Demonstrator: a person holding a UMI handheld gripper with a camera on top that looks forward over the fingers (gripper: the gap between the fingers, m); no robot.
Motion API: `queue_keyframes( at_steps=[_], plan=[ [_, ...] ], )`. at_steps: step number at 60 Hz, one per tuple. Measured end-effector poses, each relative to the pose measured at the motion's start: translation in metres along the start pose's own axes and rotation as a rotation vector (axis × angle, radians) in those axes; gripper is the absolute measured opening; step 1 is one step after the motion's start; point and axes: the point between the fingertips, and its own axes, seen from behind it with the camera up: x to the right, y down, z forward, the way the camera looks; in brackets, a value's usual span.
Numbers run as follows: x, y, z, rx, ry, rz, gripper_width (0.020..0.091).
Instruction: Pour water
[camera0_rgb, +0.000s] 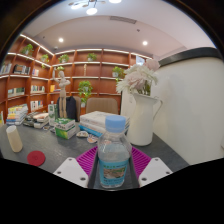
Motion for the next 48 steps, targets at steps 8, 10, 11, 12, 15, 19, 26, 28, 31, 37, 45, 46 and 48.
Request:
queue_keyframes(
  at_steps=[8,10,11,12,15,19,26,28,31,37,45,46,48],
  plan=[
    [-0.004,0.001,0.001,-0.008,-0.02,0.047,0.0368],
    [-0.004,0.001,0.001,0.0,-0.015,0.041,0.0322],
    [-0.004,0.0,0.001,0.003,-0.014,0.034,0.0311],
    [-0.002,-0.002,0.001,0.002,-0.017,0.026,0.031],
    [-0.005,-0.002,0.001,0.005,-0.015,0.007,0.0256],
    [-0.004,0.0,0.002,0.013,0.009,0.011,0.0255],
    [-0.011,0.0,0.001,-0.003,0.004,-0.014,0.0256],
    [-0.015,-0.001,-0.001,-0.009,0.002,-0.039,0.0256],
    [-0.026,-0.005,-0.005,-0.009,-0.002,-0.108,0.0256],
    [-0.065,-0.016,-0.011,-0.003,-0.018,-0.31,0.0254],
    [-0.126,-0.033,-0.016,0.02,-0.024,-0.631,0.0255],
    [-0.133,-0.035,-0.017,0.026,-0.019,-0.668,0.0254],
    [-0.145,-0.039,-0.011,0.04,-0.019,-0.742,0.0255]
  ],
)
